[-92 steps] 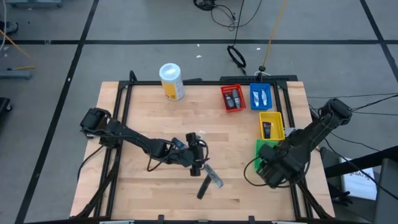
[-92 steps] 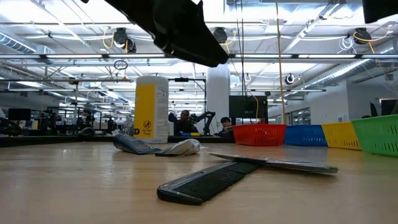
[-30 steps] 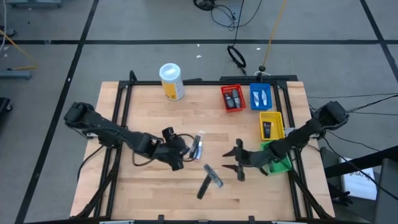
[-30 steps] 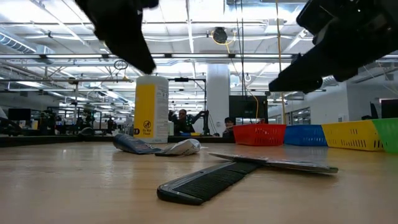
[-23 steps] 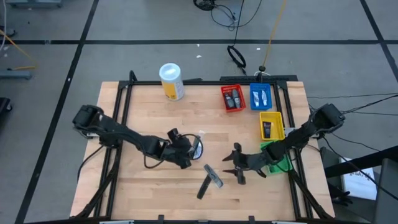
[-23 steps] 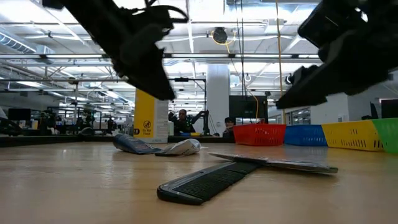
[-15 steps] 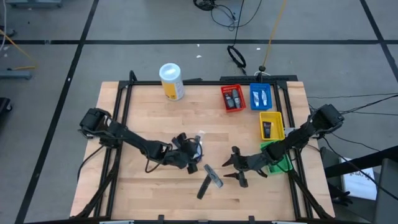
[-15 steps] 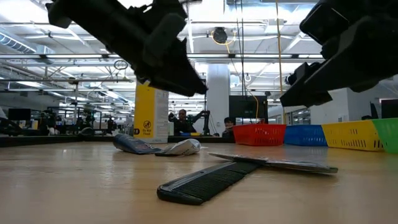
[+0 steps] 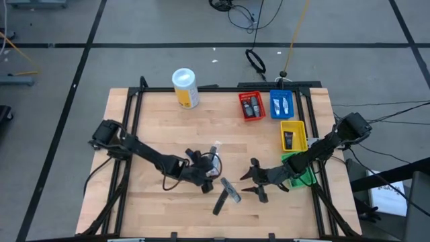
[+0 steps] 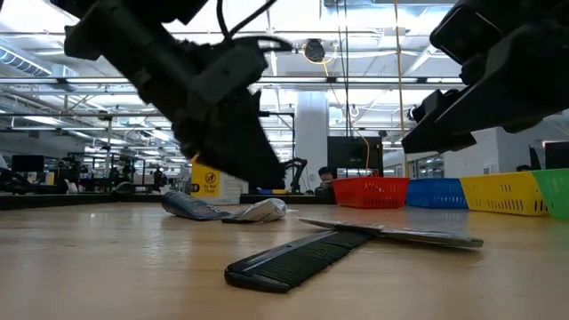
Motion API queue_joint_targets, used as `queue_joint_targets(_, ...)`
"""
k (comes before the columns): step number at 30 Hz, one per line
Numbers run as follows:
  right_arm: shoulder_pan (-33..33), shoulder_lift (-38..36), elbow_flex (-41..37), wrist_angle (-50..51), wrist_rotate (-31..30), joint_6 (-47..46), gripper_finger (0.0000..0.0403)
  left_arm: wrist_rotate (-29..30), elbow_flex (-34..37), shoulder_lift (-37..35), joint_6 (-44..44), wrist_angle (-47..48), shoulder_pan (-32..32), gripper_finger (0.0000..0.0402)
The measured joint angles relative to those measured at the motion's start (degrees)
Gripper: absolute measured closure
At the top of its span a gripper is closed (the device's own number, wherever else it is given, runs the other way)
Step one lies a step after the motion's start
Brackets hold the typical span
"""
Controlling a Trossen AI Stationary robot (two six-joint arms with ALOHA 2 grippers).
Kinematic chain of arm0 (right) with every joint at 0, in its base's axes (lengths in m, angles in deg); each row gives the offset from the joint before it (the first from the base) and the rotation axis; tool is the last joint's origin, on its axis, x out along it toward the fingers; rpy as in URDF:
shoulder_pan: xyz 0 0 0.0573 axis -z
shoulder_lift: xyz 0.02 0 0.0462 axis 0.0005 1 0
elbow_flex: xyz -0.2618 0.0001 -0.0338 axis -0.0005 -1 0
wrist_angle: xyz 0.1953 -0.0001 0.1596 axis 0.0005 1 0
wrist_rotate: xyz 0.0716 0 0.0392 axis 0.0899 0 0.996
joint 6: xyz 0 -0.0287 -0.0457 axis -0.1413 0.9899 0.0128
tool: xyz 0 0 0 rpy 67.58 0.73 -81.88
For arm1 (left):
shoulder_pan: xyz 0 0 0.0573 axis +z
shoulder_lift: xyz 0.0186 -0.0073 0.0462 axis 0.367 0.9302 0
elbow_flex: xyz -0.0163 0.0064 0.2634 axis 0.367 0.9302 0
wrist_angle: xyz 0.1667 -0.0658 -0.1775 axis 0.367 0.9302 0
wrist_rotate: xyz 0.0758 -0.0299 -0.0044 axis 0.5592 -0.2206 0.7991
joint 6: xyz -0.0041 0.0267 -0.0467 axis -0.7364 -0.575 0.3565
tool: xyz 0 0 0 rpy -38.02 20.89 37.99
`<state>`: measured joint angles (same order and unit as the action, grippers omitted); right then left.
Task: Pick & Place Travel size toiletries
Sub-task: Put the white toothpaste into the blue bin
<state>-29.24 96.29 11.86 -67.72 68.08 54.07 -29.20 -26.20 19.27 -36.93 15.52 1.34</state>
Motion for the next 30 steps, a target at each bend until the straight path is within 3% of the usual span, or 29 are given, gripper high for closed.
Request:
queue_joint_targets(12,0.3,0.0,0.0,0.3,-1.4,0.0,0.019,8.0,-0.2,6.1,0.8,1.5,-0.4,0.0163)
queue_joint_targets(16,0.3,0.0,0.0,0.4,-1.4,0.0,0.019,10.4,-0.2,6.4,-1.0,1.7,-0.4,0.0212)
queue_joint_targets(25,0.3,-0.3,0.0,2.3,-1.4,0.2,0.019,16.3,-0.1,6.4,-6.6,-2.2,-1.0,0.0382)
queue_joint_targets(30,0.1,-4.5,0.0,9.5,-5.2,-0.8,0.019,15.6,-0.2,6.0,-15.0,-9.2,-3.1,0.0393)
